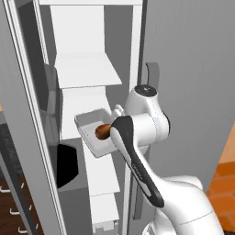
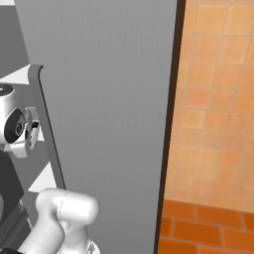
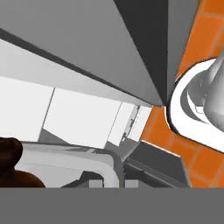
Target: Take the meat container that has the chicken drumstick and place it on the second highest rack of the freezer. Then take the vegetable container that has the cucumber and carrot and place it on the highest rack of the freezer.
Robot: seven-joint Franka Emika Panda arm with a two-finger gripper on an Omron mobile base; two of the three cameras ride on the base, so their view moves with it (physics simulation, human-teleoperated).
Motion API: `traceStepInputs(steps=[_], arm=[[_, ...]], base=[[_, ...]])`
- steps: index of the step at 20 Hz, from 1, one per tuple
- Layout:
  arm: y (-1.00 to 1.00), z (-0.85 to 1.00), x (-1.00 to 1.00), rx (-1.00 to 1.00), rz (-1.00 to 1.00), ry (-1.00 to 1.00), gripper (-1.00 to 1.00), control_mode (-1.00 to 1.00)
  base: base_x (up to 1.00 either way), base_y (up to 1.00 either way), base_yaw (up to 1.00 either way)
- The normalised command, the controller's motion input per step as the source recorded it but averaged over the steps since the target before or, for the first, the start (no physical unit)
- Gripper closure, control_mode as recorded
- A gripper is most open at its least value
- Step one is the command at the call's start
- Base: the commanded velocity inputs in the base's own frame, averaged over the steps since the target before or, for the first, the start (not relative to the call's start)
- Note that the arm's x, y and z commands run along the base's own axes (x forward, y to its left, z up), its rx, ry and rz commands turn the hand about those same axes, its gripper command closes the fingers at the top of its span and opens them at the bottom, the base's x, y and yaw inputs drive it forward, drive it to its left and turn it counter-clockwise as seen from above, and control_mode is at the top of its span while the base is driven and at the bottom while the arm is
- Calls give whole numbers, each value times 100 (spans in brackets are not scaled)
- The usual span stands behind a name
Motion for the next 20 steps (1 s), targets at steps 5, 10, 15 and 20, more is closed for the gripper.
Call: traceStepInputs(steps=[5, 10, 15, 20], arm=[[6, 0, 62, 0, 0, 0, 100, -100], [33, -34, 27, 1, -5, -15, 100, -100], [12, -6, 27, 6, -2, -8, 100, -100], [2, -18, 53, 8, 0, 9, 100, -100]], base=[[0, 0, 0], [0, 0, 0], [0, 0, 0], [0, 0, 0]])
